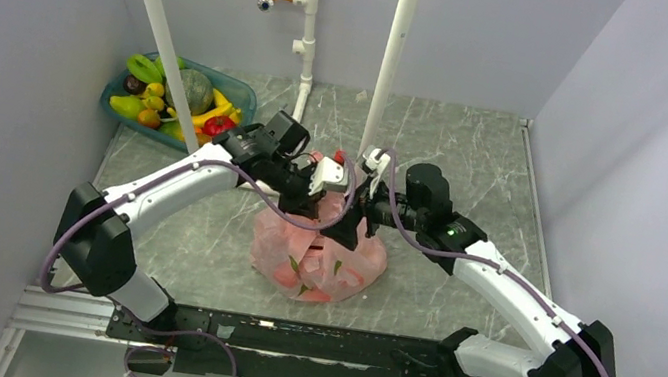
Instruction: Place the fake fruits into the plastic bag and tie a complex knot
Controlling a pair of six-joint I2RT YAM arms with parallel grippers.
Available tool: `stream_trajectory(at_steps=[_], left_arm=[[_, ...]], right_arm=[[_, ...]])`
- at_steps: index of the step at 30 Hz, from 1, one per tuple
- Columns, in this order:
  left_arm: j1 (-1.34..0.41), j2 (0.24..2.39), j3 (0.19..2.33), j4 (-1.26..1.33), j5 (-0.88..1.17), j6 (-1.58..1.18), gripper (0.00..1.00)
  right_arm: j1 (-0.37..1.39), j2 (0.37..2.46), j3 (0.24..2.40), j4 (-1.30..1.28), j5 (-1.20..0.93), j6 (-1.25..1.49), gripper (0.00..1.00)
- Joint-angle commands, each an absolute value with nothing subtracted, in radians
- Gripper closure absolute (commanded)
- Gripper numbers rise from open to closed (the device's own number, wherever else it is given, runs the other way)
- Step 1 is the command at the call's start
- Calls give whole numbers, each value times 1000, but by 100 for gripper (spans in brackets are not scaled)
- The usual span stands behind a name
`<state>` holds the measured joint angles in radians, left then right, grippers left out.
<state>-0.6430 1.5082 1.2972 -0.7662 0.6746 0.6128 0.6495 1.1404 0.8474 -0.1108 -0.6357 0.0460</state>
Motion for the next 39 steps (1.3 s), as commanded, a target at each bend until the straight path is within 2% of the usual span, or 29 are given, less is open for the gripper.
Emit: stream_trajectory(at_steps=[1,2,4,6,8,10,12,15,18,24,26,28,30,31,32,33,35,39], left_arm=[[-674,1476,1312,-737,638,587,100],[-674,1470,1306,-733,641,584,100],[-675,1453,1298,-744,680,594,95],[-664,1425,1280,-740,714,592,86],[-628,1392,1251,-716,762,568,78],[-582,1359,1232,-704,816,552,67],[-558,1311,1207,-672,830,543,60],[-559,1223,1141,-577,847,540,57],[-579,1197,1095,-473,837,507,55],[-628,1239,1102,-428,809,487,51],[-644,1239,1085,-390,795,492,54],[-663,1244,1083,-378,788,499,65],[-676,1247,1079,-372,785,499,80],[-682,1246,1073,-366,781,500,85],[-686,1243,1065,-361,776,504,90],[-687,1241,1061,-358,769,506,93],[-690,1242,1060,-363,768,515,96],[-704,1254,1068,-379,759,525,97]], right_arm=[[653,1135,861,-10,-525,107,4],[654,1128,856,-10,-517,104,9],[653,1113,842,-14,-517,95,35],[652,1089,824,-17,-527,79,62],[652,1070,809,-29,-540,55,80],[652,1059,803,-42,-554,35,90],[652,1057,807,-57,-566,24,91],[652,1057,805,-57,-590,27,93],[653,1060,803,-51,-612,31,91],[652,1062,810,-57,-627,31,83],[652,1063,810,-61,-630,32,80],[652,1061,810,-72,-632,32,75],[653,1051,809,-102,-633,22,54],[653,1045,807,-119,-629,13,35],[652,1039,805,-137,-621,10,23],[651,1032,801,-154,-616,9,16],[650,1024,792,-183,-613,-11,10],[651,1018,760,-160,-633,-2,8]])
